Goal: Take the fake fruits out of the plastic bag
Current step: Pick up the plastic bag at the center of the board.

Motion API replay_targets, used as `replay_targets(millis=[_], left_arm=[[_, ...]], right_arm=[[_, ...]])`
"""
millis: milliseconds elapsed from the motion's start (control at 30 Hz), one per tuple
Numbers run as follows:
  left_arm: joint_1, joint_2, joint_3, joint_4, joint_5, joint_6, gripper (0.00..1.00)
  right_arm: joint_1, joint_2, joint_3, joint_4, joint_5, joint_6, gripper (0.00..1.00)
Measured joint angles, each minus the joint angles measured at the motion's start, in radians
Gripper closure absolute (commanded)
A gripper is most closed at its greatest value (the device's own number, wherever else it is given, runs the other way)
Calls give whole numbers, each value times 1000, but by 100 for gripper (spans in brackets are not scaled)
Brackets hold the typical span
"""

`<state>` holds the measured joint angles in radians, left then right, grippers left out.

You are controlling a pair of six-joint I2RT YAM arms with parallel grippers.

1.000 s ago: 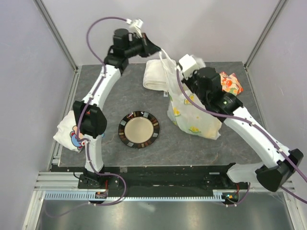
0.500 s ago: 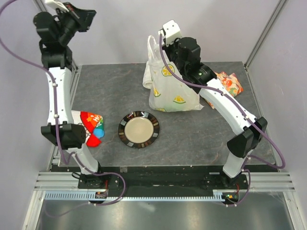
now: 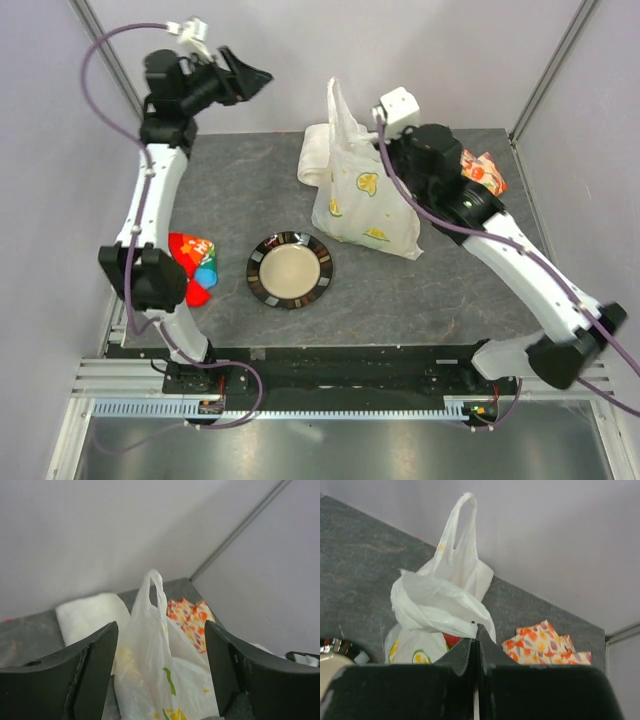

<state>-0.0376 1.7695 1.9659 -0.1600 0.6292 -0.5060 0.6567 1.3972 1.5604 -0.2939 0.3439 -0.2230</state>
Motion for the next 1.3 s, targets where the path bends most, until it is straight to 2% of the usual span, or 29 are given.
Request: replay_targets(millis=[200,533,733,933,1033,1133,1167,1300], left_arm=[[-184,160,11,-31,0,48,21],[-434,315,142,-47,-139,138,25],[-515,358,177,-47,-192,187,25],[-569,402,203,-52,-285,219,32],[-581,443,243,-51,-347,237,42],[-581,485,283,-50,-393,259,93],[-579,502,300,-47,-405,269,98],[-575,543,335,-43,-447,304,98]], right_arm=[[-17,-233,-205,-84,-10,27,100],[-80,-255,-325,-153,-78,70,100],[-117,-299,-349,-179,-106,101,100],[-144,-315,-362,-180,-130,124,100],[-154,-317,-362,-184,-138,127,100],[-158,-316,-362,-190,-138,126,100],[-159,-316,-362,-193,-139,125,100],[-159,-298,-348,-200,-137,113,100]])
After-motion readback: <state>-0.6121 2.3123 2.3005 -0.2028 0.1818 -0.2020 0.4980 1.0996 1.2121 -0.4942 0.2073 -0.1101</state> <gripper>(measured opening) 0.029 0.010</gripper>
